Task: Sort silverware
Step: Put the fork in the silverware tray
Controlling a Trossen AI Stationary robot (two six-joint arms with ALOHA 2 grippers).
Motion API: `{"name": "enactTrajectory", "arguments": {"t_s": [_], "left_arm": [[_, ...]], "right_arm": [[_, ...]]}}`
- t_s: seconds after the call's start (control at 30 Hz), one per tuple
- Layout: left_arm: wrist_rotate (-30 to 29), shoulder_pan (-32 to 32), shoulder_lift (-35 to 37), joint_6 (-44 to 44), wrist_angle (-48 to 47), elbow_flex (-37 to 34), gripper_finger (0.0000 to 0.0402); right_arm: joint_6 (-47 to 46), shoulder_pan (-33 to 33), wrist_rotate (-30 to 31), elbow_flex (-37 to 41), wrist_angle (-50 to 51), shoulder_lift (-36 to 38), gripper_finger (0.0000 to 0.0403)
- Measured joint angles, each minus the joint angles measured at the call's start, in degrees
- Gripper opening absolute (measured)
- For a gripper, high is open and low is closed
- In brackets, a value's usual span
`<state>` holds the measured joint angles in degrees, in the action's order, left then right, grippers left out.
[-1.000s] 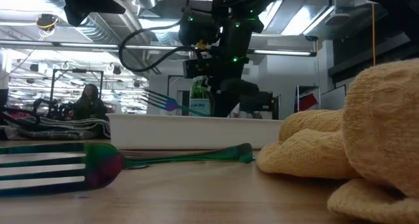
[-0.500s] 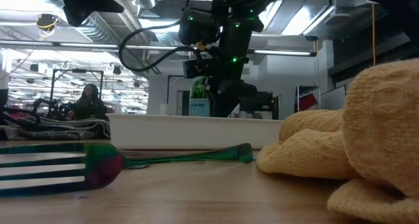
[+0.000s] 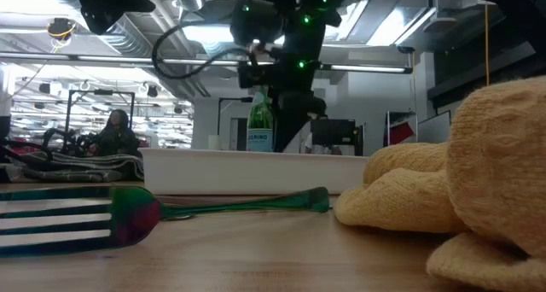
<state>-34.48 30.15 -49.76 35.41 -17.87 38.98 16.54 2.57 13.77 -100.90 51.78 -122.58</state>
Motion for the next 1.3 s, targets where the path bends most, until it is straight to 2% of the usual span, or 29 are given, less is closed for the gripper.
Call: {"name": "enactTrajectory", "arguments": {"t_s": [0.1,0.23,0.5,0.6,0.7,0.83,0.93,1.1,1.3], "left_arm": [[0.08,0.00,-0.17,-1.77,0.04,0.00,0.0127],[3.07,-0.59,-1.88,-5.19,1.72,0.00,0.0127],[13.87,-4.72,-9.33,-9.92,10.17,-0.02,0.0127],[18.58,-6.40,-11.46,-10.01,12.51,-0.02,0.0127],[21.31,-7.37,-12.06,-10.42,13.27,-0.02,0.0127],[21.44,-7.76,-12.04,-10.56,13.03,-0.02,0.0127],[21.46,-7.91,-12.04,-10.14,12.44,-0.02,0.0127],[21.28,-7.91,-12.04,-10.64,11.80,-0.02,0.0127],[17.56,-8.20,-12.04,-7.96,10.00,-0.02,0.0127]], "right_arm": [[-2.11,0.02,-0.88,-3.92,2.68,0.03,0.0092],[-3.86,0.02,-1.27,-9.73,6.16,0.07,0.0092],[-4.73,0.04,-3.36,-22.23,11.91,0.07,0.0092],[-4.75,0.04,-6.69,-26.32,14.92,0.07,0.0092],[-4.79,0.04,-13.92,-29.39,18.60,0.07,0.0092],[-4.80,-0.81,-25.67,-30.14,22.60,0.07,0.0092],[-4.78,-2.70,-30.67,-29.30,23.88,0.12,0.0092],[-4.04,-6.84,-31.35,-27.14,23.90,0.03,0.0092],[-2.85,-9.72,-31.34,-24.35,23.79,0.07,0.0092]]}}
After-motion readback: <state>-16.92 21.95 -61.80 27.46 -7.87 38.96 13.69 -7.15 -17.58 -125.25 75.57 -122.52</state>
